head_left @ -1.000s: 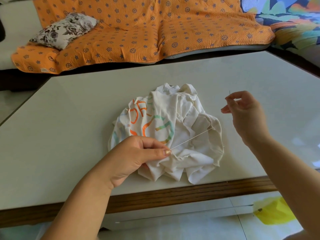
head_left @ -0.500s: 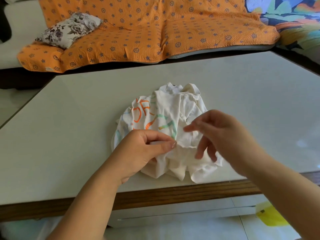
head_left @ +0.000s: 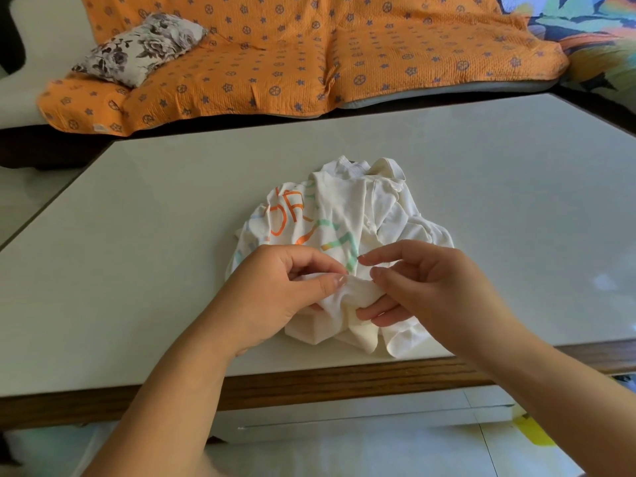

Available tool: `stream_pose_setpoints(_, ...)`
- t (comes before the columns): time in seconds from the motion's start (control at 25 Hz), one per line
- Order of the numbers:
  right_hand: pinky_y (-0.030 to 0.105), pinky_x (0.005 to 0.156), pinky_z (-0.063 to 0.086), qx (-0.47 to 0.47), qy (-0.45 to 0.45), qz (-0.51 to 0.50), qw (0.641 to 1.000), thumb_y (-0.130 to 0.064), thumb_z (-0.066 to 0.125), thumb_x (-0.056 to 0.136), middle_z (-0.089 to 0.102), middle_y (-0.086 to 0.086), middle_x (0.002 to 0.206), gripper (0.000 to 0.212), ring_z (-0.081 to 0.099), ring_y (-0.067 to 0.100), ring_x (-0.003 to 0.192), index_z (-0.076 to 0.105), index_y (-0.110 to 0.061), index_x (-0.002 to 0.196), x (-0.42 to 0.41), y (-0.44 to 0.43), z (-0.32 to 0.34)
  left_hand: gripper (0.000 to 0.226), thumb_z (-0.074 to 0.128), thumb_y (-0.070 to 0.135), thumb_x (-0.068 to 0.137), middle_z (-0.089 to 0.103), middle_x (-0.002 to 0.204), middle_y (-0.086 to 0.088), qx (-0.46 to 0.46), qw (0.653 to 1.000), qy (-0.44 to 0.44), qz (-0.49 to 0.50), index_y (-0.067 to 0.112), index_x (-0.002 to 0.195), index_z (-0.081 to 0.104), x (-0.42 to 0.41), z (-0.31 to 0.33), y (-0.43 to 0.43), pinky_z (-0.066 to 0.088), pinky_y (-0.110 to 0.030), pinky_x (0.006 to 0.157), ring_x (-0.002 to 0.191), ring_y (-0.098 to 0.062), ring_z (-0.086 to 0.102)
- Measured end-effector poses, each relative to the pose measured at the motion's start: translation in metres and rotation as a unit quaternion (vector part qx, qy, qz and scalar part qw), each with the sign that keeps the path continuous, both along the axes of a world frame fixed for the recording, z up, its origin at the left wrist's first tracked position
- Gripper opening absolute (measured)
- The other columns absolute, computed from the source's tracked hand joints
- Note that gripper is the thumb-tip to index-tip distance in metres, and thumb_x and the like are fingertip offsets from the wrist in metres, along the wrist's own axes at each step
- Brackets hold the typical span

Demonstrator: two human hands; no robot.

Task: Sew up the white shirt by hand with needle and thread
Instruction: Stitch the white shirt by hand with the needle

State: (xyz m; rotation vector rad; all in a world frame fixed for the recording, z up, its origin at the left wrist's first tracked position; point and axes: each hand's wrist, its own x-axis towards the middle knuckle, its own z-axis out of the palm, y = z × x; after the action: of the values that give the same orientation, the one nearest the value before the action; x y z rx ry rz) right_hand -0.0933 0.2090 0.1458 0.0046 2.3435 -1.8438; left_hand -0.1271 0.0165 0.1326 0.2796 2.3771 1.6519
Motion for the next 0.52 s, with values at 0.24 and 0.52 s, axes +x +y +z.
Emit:
stream_pose_setpoints(0.24,0.019,0.065,0.059,0.045,-0.006,0.023,0.999,-0.003,0.057,0.091,0.075,0.002,0.066,0.022,0.073,0.015,0.066,0.074,-0.017,0.088,-0.0002,0.0007,0.0011,0.015,0.073,0.019,0.082,0.075,0.08,0.009,0.0,1.0,0.011,-0.001,0.033,0.082,0.076,0.0,-0.0005,0.0003,0.051,-0.018,0.072,0.077,-0.004,0.068)
stream_pose_setpoints(0.52,0.028,0.073,0.061,0.067,-0.008,0.035,0.997,-0.004,0.057,0.089,0.075,0.001,0.069,0.022,0.074,0.014,0.068,0.074,-0.019,0.086,-0.0005,0.0013,0.0016,0.017,0.073,0.019,0.083,0.074,0.08,0.011,-0.007,1.0,0.018,0.004,0.036,0.082,0.076,0.0,-0.0006,0.0019,0.051,-0.019,0.074,0.078,-0.002,0.067)
